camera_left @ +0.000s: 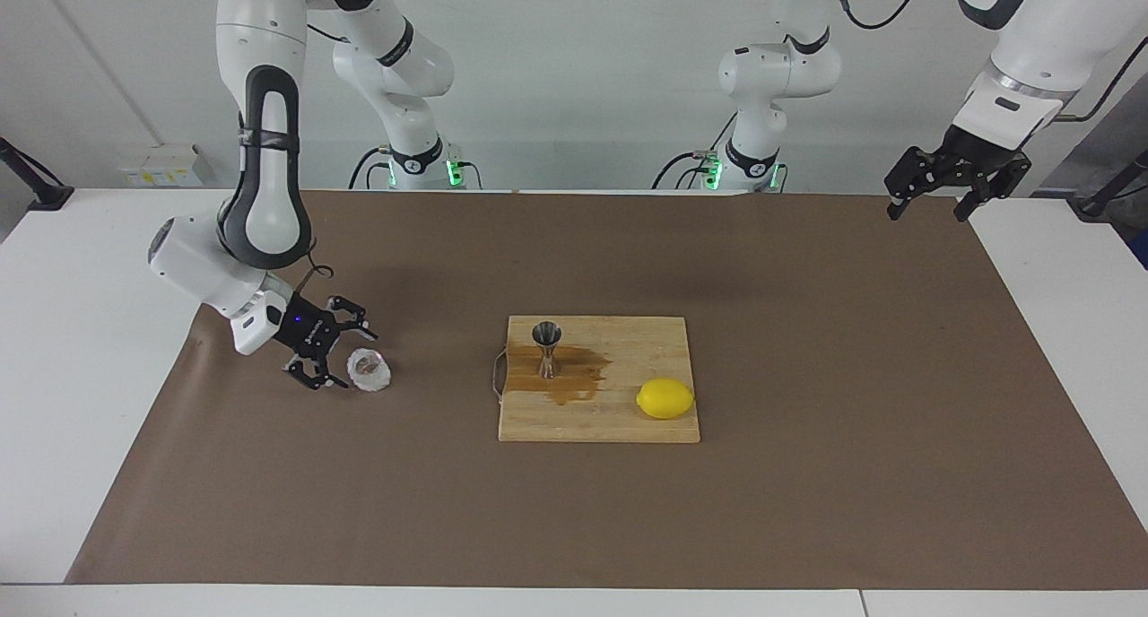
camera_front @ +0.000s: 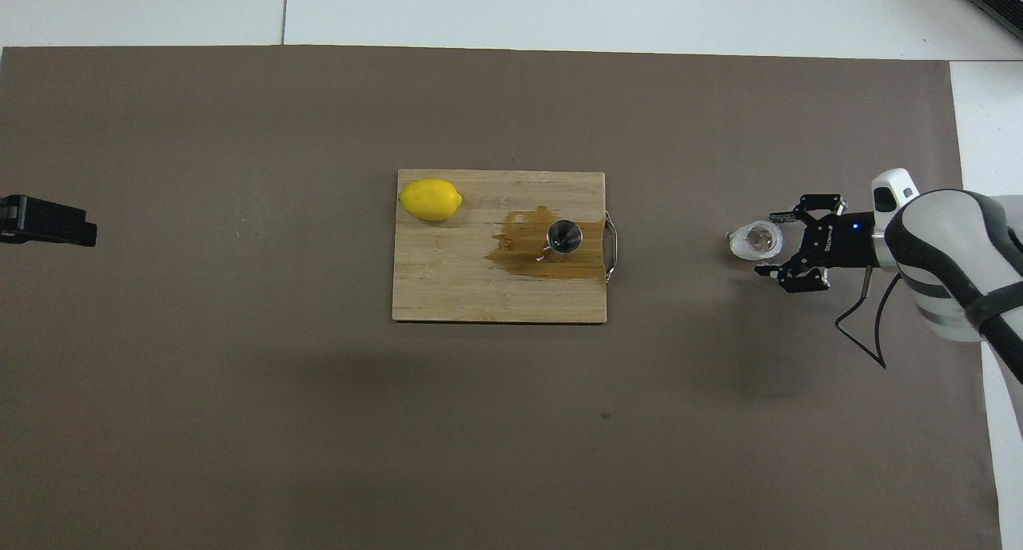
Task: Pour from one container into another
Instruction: 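Reach the right gripper to the small white cup and grasp it, then lift the white cup with the right gripper over the metal cup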
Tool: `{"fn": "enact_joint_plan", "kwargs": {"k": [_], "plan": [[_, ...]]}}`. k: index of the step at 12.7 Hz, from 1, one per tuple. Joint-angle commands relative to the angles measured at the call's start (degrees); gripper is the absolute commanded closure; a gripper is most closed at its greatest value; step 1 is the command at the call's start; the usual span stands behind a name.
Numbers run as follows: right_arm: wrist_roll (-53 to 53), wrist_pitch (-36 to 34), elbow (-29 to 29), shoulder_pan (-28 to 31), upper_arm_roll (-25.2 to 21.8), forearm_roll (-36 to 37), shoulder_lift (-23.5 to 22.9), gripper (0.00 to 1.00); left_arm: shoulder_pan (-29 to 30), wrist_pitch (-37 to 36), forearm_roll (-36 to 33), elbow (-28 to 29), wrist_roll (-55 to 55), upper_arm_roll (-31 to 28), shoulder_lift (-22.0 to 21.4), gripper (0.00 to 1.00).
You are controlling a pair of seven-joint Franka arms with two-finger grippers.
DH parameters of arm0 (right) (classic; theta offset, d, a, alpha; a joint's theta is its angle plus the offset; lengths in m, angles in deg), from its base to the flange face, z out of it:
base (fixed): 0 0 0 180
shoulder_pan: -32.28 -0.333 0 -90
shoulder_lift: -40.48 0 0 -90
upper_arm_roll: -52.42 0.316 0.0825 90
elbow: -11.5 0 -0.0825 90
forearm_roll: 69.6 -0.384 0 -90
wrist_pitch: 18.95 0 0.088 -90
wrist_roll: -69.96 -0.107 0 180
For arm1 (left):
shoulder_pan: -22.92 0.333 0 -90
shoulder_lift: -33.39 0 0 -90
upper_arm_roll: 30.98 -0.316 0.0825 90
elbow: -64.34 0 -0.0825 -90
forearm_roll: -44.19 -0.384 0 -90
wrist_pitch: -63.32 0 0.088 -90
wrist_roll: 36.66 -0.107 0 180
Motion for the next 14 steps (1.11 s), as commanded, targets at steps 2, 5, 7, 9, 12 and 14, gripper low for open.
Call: {"fn": "enact_joint_plan", "kwargs": {"k": [2, 5, 7, 9, 12, 14], "plan": [[3.9, 1.4, 0.8, -0.2, 0.6, -3.2, -1.7, 0.0, -0.4, -1.4, 0.0, -0.3, 1.8, 0.1, 0.6, 0.0], [5.4, 1.4, 0.7, -0.4, 0.6, -3.6, -1.9, 0.0, -0.3, -1.6, 0.0, 0.6, 1.6, 0.1, 0.2, 0.0], [5.3, 1.2, 0.8, -0.7, 0.6, -3.8, -1.9, 0.15, -0.3, -1.6, 0.0, 1.4, 1.5, 0.0, -0.2, 0.0], [5.0, 0.7, 0.8, -0.8, 0.6, -3.9, -1.9, 0.58, -0.1, -1.7, 0.0, 1.4, 1.5, 0.0, -0.2, 0.0], [4.5, 0.4, 0.8, -1.0, 0.6, -3.9, -1.6, 0.69, 0.1, -1.7, 0.0, 1.4, 1.5, 0.0, -0.2, 0.0], [2.3, 0.7, 1.7, -2.9, 0.7, -3.8, -0.4, 0.78, 0.1, -1.7, 0.0, 1.4, 1.5, 0.0, -0.2, 0.0]]}}
